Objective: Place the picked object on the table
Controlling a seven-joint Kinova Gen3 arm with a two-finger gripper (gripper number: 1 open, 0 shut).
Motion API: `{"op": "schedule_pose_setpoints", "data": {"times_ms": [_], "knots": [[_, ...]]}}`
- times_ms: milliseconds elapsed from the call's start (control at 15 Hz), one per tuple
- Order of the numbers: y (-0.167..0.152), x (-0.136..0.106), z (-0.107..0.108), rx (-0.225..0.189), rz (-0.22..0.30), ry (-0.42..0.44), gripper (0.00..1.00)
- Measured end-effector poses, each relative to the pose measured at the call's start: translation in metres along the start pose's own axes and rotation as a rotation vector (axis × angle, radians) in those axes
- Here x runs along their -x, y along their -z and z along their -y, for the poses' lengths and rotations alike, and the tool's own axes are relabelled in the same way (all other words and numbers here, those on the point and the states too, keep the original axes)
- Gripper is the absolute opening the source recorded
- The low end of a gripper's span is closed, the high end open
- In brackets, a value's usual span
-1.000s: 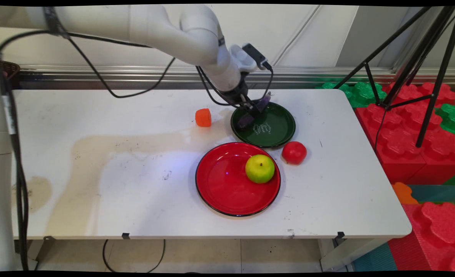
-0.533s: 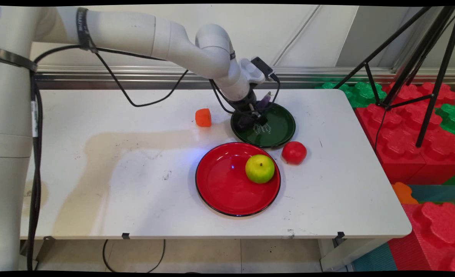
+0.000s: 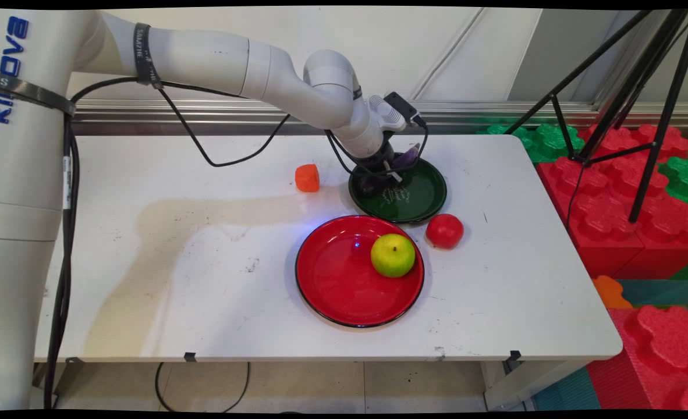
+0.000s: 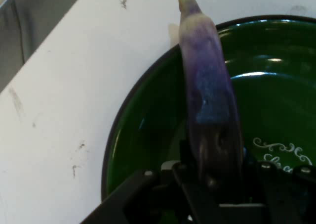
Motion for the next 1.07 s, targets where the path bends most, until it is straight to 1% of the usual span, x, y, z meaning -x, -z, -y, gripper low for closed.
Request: {"op": "schedule_pose_setpoints", "data": {"times_ms": [200,400,800,933,1067], "knots": [[0.007,-0.001,0.001,-0.019,-0.025,0.016,0.0],[0.026,-0.003,0.001,-0.039,-0.051,0.025,0.0],[0.09,-0.003,0.0,-0.087,-0.087,0.007,0.0],[0.111,-0.001,-0.001,-0.099,-0.094,-0.004,0.0],[0.14,0.005,-0.001,-0.111,-0.099,-0.021,0.0]]}}
